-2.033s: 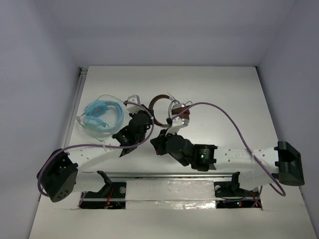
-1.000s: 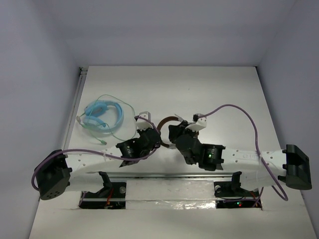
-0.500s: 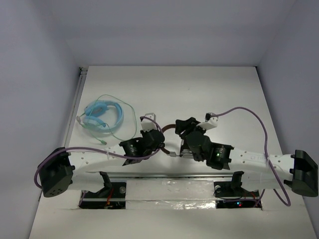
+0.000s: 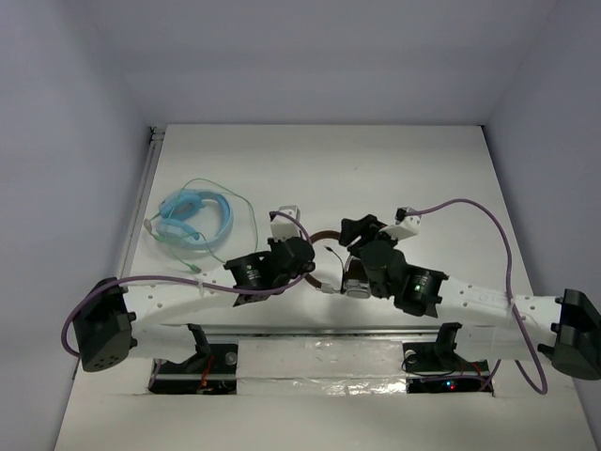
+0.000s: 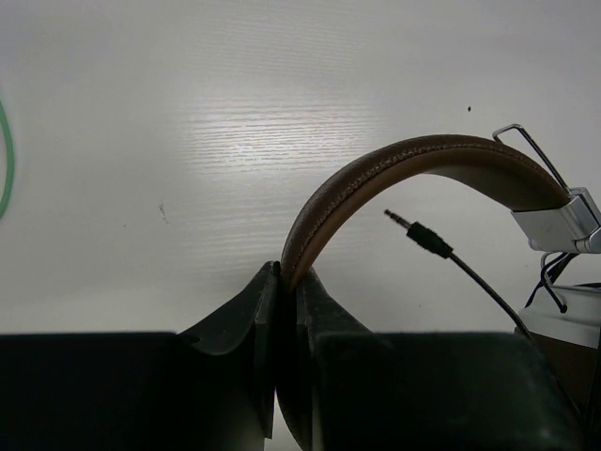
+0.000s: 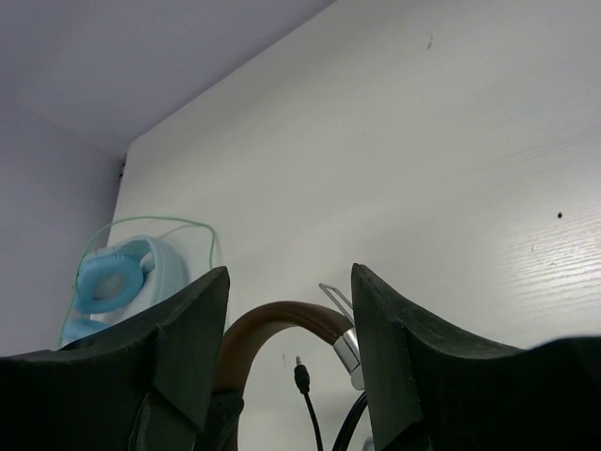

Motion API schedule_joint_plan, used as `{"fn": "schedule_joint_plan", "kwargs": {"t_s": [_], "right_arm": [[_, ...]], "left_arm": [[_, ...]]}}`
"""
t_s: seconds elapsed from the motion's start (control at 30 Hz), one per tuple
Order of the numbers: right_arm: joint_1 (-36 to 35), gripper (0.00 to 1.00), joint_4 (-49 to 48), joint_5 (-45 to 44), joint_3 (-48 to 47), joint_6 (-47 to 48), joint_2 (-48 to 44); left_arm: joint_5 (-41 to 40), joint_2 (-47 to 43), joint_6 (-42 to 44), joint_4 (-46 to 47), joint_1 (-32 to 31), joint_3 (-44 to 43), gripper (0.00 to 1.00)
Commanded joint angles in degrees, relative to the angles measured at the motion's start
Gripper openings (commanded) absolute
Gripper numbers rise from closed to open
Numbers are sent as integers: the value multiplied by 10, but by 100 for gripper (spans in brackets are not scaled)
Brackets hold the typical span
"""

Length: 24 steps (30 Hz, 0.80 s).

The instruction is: Wrap the headphones

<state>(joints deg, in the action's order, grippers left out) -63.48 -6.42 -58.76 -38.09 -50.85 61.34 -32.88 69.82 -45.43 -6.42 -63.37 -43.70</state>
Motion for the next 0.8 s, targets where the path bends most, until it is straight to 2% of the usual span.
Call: {"fn": "schedule_joint_plan", "kwargs": {"t_s": [0.0,0.17,0.23,0.27,0.3,0.33,0.37,0.57,0.7,0.77], "right_arm": [[4,61,-8,-14,-19,46,-23],[10,59,26,0,-47,107,-69],[17,48,48,6,-64,141,-89],[17,39,59,15,-71,147,-97],[24,12,95,18,-79,151,-116],[30,4,106,21,-91,166,-125],[30,0,119,27,-95,172,-133],[35,0,211,1,-99,184,-205],[35,0,231,2,-80,176,-249],[35,3,231,12,-69,156,-266]], "left_arm": [[5,4,7,1,-2,-52,0],[0,27,32,-36,-2,-76,0],[-3,35,43,-40,-2,-89,0],[-3,40,53,-42,-2,-93,0],[-3,52,58,-41,4,-103,0],[-3,58,63,-39,4,-108,0],[-8,67,68,-27,4,-112,0],[-16,123,127,38,36,-142,0],[-13,165,148,108,76,-136,0],[-6,184,158,147,97,-134,0]]}}
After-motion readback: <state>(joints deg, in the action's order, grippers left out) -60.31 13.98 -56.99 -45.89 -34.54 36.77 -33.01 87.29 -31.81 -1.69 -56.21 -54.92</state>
